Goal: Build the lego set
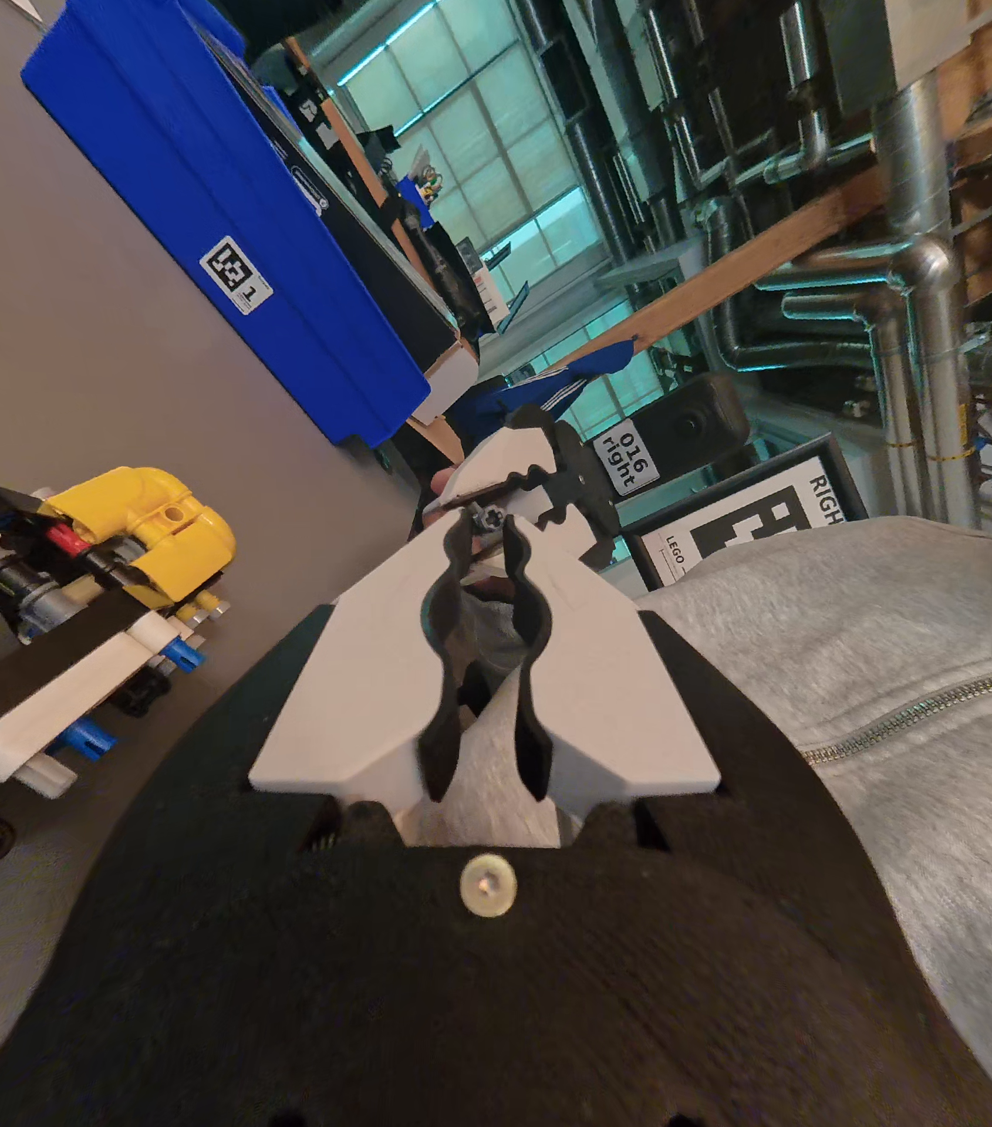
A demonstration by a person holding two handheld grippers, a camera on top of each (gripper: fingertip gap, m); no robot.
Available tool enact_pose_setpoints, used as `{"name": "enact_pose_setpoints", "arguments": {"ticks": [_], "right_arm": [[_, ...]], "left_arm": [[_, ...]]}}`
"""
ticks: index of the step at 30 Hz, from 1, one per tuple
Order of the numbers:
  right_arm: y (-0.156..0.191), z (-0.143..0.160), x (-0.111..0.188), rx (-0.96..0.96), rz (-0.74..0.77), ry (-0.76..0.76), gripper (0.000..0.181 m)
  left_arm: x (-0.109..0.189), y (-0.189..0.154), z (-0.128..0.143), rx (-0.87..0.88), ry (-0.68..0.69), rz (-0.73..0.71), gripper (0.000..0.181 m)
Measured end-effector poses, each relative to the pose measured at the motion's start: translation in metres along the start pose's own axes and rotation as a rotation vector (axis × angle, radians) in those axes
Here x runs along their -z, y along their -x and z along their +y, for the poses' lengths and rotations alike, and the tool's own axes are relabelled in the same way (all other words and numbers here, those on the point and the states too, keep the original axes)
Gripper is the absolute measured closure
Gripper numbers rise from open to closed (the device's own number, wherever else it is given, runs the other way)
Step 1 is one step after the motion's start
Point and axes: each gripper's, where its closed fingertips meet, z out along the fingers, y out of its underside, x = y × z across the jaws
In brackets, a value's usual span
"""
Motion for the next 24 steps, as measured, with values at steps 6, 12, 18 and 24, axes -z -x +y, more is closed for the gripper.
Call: {"name": "enact_pose_setpoints", "arguments": {"ticks": [6, 12, 18, 24], "right_arm": [[-0.0002, -0.0067, 0.0016, -0.04, -0.021, -0.049, 0.172], [-0.0002, -0.0071, 0.0012, -0.052, -0.033, -0.057, 0.172], [0.0, -0.0076, 0.0015, -0.077, -0.051, -0.07, 0.172], [0.0012, -0.0074, 0.0003, -0.088, -0.062, -0.072, 0.172]], "left_arm": [[-0.0025, -0.0036, 0.0015, -0.001, 0.009, 0.025, 0.174], [-0.0022, -0.0039, 0.0011, -0.002, 0.009, 0.033, 0.174], [-0.0027, -0.0046, 0.0011, 0.003, 0.01, 0.044, 0.174], [-0.003, -0.0049, 0.0017, 0.004, 0.015, 0.051, 0.174]]}}
